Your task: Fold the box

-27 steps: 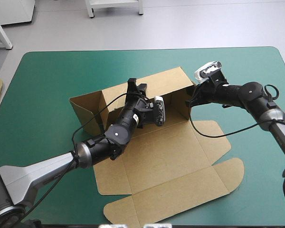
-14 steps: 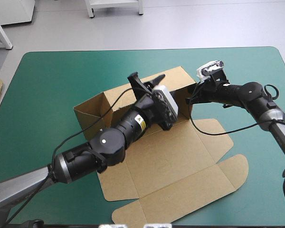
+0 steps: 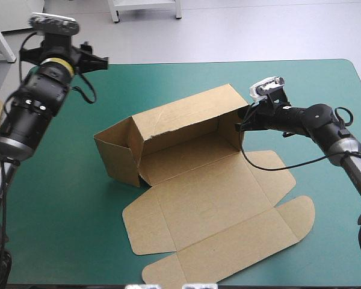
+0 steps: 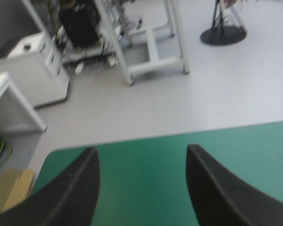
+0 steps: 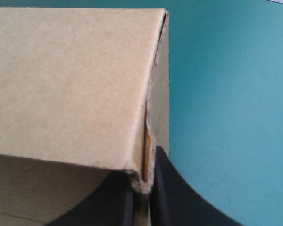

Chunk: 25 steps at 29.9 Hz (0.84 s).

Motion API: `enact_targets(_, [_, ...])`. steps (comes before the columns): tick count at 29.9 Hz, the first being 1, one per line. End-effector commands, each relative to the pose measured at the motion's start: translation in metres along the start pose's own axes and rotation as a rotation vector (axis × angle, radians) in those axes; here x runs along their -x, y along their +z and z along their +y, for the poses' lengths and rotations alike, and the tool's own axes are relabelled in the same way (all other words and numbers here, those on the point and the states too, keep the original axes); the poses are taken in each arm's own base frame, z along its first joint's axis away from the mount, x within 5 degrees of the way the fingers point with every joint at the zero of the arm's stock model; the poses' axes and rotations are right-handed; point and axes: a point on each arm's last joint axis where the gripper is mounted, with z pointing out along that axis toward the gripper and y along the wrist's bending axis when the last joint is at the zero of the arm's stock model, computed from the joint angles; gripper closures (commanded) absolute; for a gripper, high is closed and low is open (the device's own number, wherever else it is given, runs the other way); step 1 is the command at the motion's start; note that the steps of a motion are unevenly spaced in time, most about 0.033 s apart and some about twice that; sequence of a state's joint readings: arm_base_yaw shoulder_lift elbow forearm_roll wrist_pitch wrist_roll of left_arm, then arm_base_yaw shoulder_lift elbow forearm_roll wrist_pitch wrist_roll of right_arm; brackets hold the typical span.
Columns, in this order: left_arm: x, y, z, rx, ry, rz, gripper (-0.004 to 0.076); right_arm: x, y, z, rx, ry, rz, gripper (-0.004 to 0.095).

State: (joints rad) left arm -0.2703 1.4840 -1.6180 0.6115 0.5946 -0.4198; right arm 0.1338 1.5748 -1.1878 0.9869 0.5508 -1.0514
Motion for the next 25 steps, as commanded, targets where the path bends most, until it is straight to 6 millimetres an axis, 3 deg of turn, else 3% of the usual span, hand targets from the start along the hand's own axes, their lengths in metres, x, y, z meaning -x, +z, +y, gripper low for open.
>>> enact_targets(1, [-0.004, -0.002, 0.053, 0.051, -0.074, 0.078, 0.0321, 0.018, -0.015, 0.006, -0.001, 0.048, -0.084, 0.0925])
enact_targets(5, [-0.033, 0.006, 0.111, 0.106, -0.215, 0.247, 0.0321, 0.019, -0.016, 0.005, -0.006, 0.052, -0.086, 0.0925])
enact_targets(9, [-0.054, 0.006, 0.139, 0.068, -0.305, 0.363, 0.0321, 0.02, -0.016, 0.005, -0.01, 0.055, -0.091, 0.0925])
enact_targets(15, [-0.073, 0.006, 0.149, 0.078, -0.25, 0.517, 0.0337, 0.041, -0.03, 0.004, -0.053, 0.065, -0.021, 0.0925])
enact_targets(25, [-0.074, 0.005, 0.149, 0.079, -0.23, 0.538, 0.0368, 0.085, -0.093, 0.014, -0.173, 0.054, 0.239, 0.0925])
